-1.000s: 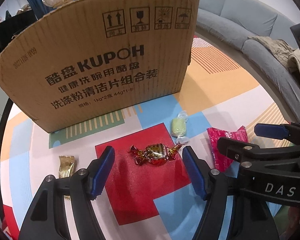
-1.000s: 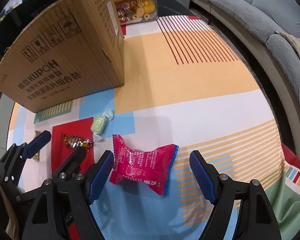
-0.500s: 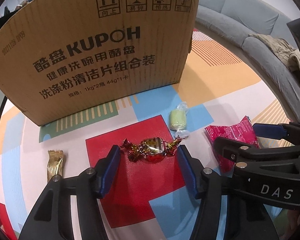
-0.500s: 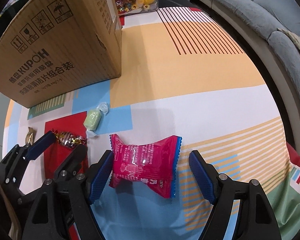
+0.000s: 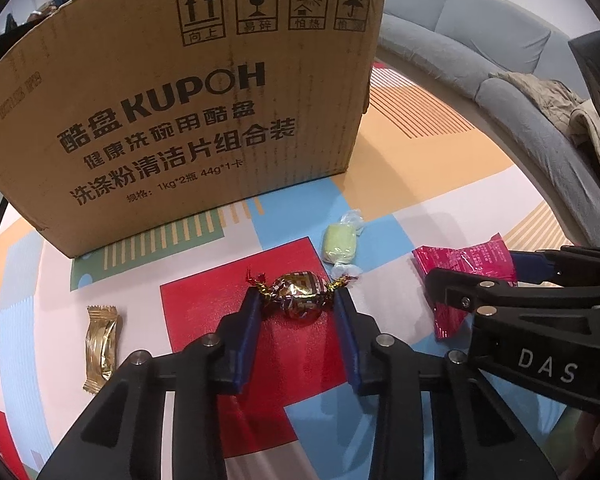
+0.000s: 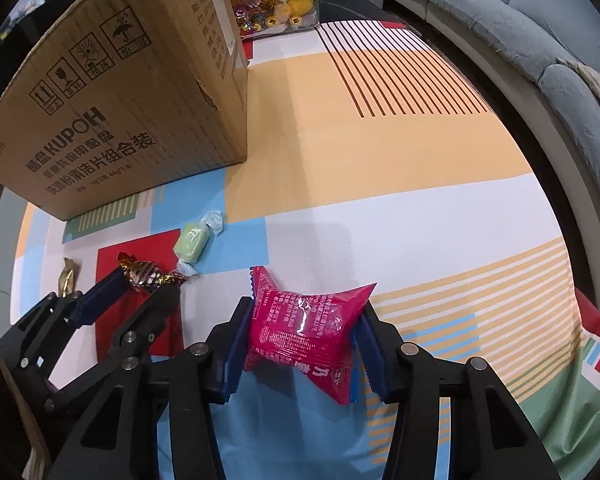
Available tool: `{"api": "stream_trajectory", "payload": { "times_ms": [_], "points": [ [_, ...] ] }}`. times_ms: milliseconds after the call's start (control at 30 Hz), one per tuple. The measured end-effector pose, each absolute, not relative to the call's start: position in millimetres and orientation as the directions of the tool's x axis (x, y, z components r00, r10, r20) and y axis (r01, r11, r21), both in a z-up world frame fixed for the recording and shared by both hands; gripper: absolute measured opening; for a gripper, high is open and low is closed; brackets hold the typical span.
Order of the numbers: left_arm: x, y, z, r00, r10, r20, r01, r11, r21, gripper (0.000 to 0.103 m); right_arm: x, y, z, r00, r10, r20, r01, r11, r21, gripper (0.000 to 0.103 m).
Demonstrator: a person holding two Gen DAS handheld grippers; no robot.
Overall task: Organize snacks
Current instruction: 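Grasp the gold-wrapped candy with left tool while right tool grasps the pink candy pack, then carry the gold candy and pink pack over the cardboard box with both tools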
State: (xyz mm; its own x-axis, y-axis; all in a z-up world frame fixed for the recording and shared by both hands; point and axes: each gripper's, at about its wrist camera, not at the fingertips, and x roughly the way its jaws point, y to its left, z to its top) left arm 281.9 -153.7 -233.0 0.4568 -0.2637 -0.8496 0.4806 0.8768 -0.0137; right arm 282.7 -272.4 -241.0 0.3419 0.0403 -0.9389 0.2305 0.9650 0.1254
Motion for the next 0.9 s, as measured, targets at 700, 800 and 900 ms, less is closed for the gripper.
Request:
{"api": "stream_trajectory", "payload": {
  "times_ms": [700, 800, 900],
  "points": [
    [267, -132, -195, 0.521, -0.244, -0.818, 0.443, 0.896, 0.016, 0.035, 269, -267, -206, 0.405, 0.043, -0.913, 0.211, 0.968, 0.139, 0.049],
    [264, -131, -186, 0.535, -0.242, -0.809, 0.438, 0.899, 0.022, 0.035, 265, -264, -197, 0.421, 0.042, -0.906, 0.205, 0.969, 0.140, 0.049],
    [260, -127, -179, 0.547, -0.242, -0.801, 0.432, 0.902, 0.023, 0.035, 262, -262, -188, 0.437, 0.040, -0.899, 0.198, 0.970, 0.139, 0.049]
  ]
}}
